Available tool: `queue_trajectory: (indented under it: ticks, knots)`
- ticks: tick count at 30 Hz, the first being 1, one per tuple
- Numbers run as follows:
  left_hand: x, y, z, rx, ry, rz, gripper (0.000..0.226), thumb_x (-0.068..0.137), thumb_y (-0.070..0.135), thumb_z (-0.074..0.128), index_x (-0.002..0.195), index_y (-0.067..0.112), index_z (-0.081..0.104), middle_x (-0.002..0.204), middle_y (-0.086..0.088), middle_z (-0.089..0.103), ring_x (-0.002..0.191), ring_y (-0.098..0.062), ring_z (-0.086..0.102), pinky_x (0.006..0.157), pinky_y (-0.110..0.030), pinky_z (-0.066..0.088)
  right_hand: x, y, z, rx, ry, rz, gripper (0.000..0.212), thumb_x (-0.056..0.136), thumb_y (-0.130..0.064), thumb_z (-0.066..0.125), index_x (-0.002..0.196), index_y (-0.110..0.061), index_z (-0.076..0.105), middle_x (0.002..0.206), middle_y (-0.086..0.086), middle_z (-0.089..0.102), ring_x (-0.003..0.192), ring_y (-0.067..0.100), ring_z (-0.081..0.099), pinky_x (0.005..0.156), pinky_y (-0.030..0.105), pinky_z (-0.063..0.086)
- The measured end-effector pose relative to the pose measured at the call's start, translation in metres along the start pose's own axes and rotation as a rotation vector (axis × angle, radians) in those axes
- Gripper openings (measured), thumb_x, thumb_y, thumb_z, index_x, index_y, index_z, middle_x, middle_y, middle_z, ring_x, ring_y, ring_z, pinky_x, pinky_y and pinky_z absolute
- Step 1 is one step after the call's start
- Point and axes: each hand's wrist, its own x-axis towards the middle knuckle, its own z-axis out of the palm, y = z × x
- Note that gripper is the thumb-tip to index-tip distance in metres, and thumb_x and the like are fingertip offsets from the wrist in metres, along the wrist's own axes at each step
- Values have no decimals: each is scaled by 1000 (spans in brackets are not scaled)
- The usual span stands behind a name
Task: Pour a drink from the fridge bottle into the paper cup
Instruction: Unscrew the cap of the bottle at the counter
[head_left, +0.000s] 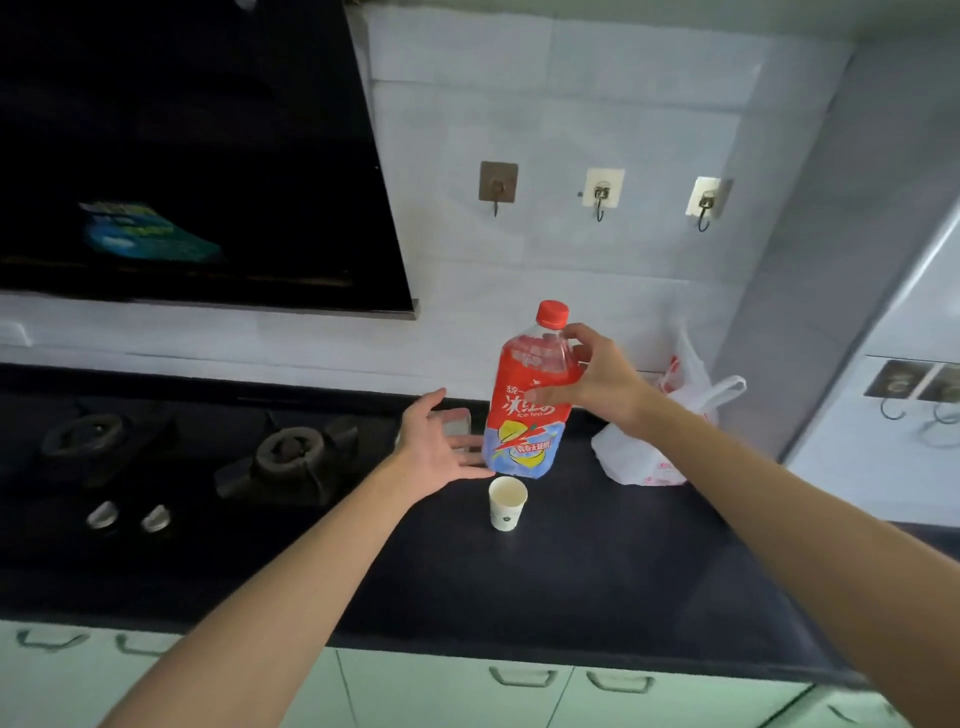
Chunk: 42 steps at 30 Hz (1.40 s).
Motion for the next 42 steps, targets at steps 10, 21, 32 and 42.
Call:
queue_trajectory:
  ticks: [10, 21, 32, 42]
  knots:
    - [44, -12, -12, 52, -92, -128, 59, 95, 49, 47, 134, 5, 50, 132, -35, 52, 116, -54, 55, 99, -68, 41, -14, 34, 11, -61, 108, 35, 77, 61, -15, 93, 125, -20, 51, 109, -4, 68, 97, 9, 69, 78, 26, 59]
    - [70, -72, -70, 48, -51, -322, 55, 96, 47, 43, 130, 5, 54, 130, -33, 56, 118, -52, 54, 102, -67, 38, -47, 100, 61, -74, 85, 169, 77, 60, -12, 94, 124, -21, 52, 113, -7, 68, 104, 11, 68, 86, 38, 60]
    - [86, -116, -123, 2, 90, -406, 51, 95, 46, 46, 123, 5, 57, 129, -33, 55, 118, -54, 53, 105, -68, 36, -63, 155, 107, -41, -3, 284, 78, 60, -13, 94, 122, -26, 49, 112, -17, 64, 109, 8, 64, 84, 27, 59]
    - [98, -132, -131, -87, 131, -423, 51, 95, 45, 45, 124, 5, 57, 130, -33, 55, 123, -51, 52, 110, -66, 31, -46, 183, 116, 0, -73, 312, 80, 56, -9, 95, 120, -24, 50, 111, -14, 64, 103, 5, 65, 81, 21, 57]
